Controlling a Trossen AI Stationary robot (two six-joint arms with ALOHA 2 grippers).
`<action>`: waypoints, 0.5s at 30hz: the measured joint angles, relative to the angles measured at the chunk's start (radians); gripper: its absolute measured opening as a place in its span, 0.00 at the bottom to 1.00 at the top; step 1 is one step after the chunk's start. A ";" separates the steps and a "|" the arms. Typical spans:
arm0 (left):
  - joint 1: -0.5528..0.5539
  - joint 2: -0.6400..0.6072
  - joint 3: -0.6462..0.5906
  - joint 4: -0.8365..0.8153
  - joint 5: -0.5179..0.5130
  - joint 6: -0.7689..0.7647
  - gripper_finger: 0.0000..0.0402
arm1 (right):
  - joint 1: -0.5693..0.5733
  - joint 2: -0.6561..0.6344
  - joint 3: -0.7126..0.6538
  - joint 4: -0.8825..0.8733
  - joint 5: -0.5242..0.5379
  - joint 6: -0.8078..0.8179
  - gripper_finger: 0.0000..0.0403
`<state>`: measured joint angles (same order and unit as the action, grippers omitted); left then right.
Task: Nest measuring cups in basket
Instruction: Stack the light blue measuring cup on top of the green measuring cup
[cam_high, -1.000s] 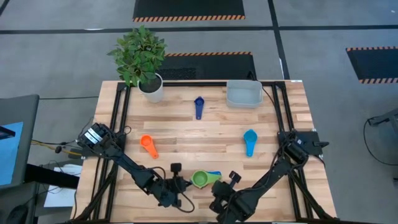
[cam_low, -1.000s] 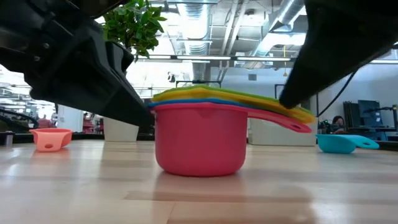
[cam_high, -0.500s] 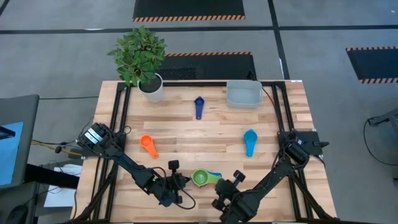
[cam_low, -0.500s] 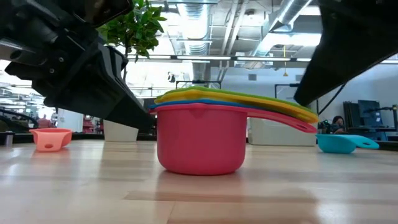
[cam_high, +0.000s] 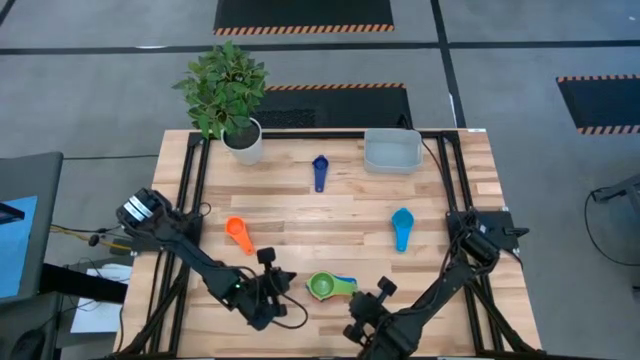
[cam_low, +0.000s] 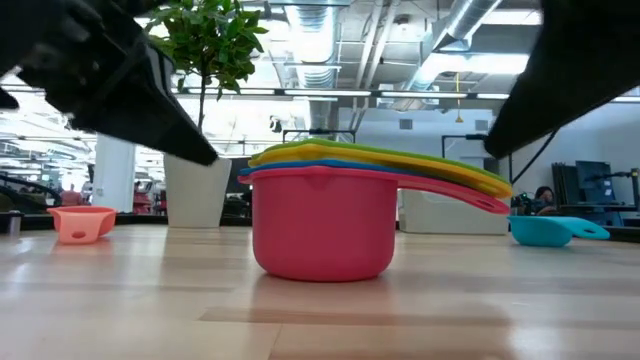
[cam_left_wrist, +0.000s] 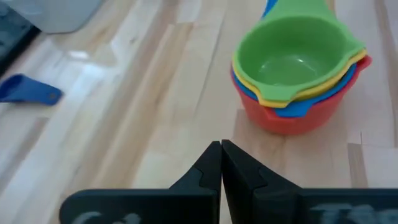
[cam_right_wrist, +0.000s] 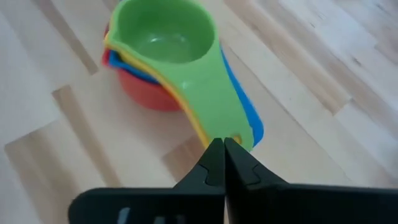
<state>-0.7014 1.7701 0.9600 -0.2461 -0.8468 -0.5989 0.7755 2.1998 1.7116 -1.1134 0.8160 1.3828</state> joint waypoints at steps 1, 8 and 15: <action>-0.005 -0.011 0.000 -0.020 -0.007 -0.014 0.00 | -0.005 -0.007 0.000 -0.013 0.001 -0.001 0.01; -0.035 -0.099 0.000 -0.256 -0.132 -0.203 0.00 | -0.063 -0.145 0.000 -0.259 0.057 0.056 0.01; -0.037 -0.124 0.000 -0.545 -0.214 -0.469 0.00 | -0.217 -0.297 -0.030 -0.325 -0.001 -0.051 0.01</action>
<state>-0.7387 1.6463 0.9600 -0.7908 -1.0611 -1.0675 0.5588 1.9028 1.6819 -1.4386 0.8154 1.3318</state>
